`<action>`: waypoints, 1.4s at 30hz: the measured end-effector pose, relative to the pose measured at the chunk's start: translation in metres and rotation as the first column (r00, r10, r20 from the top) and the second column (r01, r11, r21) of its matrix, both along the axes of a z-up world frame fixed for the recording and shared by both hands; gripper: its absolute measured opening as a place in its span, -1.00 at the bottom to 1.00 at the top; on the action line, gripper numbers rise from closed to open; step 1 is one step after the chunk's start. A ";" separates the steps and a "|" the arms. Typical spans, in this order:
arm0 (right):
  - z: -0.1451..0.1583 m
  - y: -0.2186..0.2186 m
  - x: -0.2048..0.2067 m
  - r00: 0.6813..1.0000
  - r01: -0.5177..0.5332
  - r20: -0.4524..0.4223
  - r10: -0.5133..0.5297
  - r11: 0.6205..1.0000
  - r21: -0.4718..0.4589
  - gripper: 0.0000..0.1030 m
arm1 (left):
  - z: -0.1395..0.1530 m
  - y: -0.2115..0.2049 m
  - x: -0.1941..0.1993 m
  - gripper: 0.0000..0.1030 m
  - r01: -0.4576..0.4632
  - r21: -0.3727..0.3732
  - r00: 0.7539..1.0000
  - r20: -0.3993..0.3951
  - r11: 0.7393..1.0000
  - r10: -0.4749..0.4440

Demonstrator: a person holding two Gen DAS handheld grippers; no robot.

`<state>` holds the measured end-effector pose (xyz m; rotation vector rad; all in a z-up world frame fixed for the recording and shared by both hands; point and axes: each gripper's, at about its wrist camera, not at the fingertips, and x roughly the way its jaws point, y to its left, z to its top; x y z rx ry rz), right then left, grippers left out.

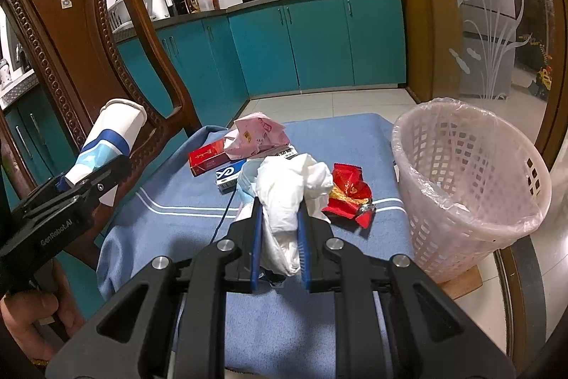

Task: Collect trash
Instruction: 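Carry the white tissue over the basket and open the right gripper, then carry the white paper cup over the basket and open the left gripper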

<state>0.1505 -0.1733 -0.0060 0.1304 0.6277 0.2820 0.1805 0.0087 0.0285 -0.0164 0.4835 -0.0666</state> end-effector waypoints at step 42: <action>0.032 -0.220 -0.046 0.709 0.551 0.139 -0.692 0.666 0.503 0.94 | 0.013 -0.264 0.093 0.84 0.488 -0.027 0.867 -0.095 0.872 -0.488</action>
